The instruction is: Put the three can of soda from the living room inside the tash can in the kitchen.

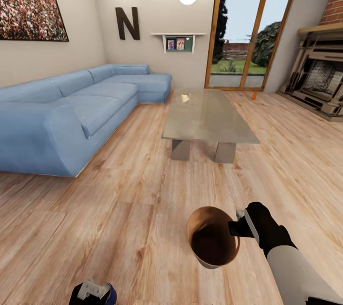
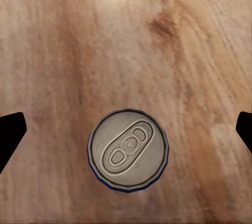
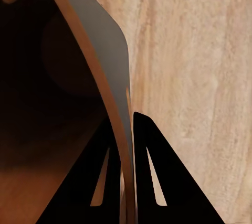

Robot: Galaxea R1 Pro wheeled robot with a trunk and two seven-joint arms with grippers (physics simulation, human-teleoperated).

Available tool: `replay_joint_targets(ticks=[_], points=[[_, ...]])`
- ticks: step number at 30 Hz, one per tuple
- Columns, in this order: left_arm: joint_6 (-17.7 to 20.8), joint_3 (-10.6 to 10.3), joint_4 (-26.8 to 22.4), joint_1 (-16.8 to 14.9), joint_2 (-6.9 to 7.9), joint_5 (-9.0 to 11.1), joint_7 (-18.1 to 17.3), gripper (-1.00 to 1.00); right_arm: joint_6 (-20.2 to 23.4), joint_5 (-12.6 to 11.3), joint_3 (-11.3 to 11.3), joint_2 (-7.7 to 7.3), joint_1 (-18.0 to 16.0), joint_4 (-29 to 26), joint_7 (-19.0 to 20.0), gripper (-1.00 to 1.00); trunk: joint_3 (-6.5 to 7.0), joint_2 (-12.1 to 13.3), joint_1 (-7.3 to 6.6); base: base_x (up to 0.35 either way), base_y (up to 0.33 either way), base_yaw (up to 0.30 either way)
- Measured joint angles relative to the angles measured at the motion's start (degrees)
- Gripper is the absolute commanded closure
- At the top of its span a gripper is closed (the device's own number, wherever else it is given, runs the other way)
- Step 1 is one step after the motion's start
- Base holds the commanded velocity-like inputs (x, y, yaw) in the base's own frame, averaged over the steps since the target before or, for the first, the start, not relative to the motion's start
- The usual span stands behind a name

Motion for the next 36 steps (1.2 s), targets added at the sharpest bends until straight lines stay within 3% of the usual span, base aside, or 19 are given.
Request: replay_joint_targets(ticks=[7, 32, 36], points=[[0.0, -0.03, 0.0, 0.0, 0.0, -0.07, 0.01, -1.0, 0.0, -0.04, -0.08, 0.0, 0.0, 0.0, 0.0, 1.0, -2.12, -0.09, 0.18, 0.0, 0.0, 0.0], [0.0, 0.0, -0.01, 0.0, 0.0, -0.01, 0.03, -1.0, 0.02, -0.42, -0.09, 0.0, -0.02, -0.09, -0.08, 1.0, -2.42, -0.1, 0.17, 0.043, 0.023, 0.0], [0.0, -0.05, -0.01, 0.0, -0.01, -0.02, 0.08, -1.0, -0.01, 0.11, -0.07, 0.0, 0.0, -0.09, -0.09, 1.0, -3.31, -0.15, 0.28, 0.0, 0.0, 0.0]])
